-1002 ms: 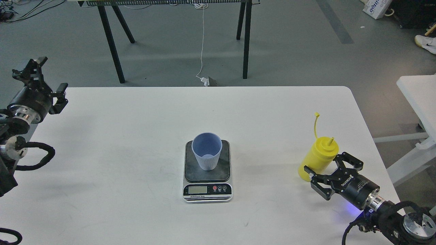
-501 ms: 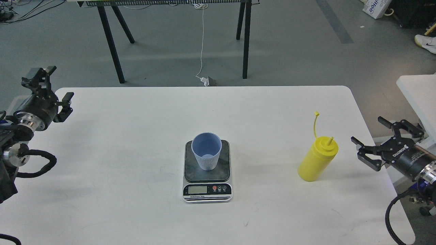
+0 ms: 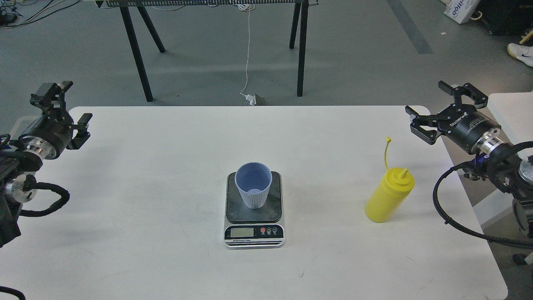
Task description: Pour seasoning into cup on scale with both arms
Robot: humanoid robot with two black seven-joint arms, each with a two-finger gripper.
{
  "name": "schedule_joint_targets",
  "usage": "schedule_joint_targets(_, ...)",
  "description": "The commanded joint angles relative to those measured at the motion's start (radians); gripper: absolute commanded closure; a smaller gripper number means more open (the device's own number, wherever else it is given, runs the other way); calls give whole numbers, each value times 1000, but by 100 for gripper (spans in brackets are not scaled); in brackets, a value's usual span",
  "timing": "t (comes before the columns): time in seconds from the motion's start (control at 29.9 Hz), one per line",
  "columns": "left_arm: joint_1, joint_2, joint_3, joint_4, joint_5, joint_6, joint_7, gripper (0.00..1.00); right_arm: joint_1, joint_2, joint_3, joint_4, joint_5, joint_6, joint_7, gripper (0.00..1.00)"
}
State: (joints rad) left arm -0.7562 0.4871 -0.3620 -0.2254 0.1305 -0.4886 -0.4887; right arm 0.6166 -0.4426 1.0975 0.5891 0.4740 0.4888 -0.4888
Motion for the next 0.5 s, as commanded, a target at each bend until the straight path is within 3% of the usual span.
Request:
schedule_joint_targets(0.0, -3, 2, 0, 0, 0, 0, 0, 1, 15, 30, 1, -40, 0, 0, 0, 3)
schedule_joint_targets(0.47, -3, 1, 0, 1, -2, 0, 0, 1, 20, 33, 15, -46, 0, 0, 0, 4)
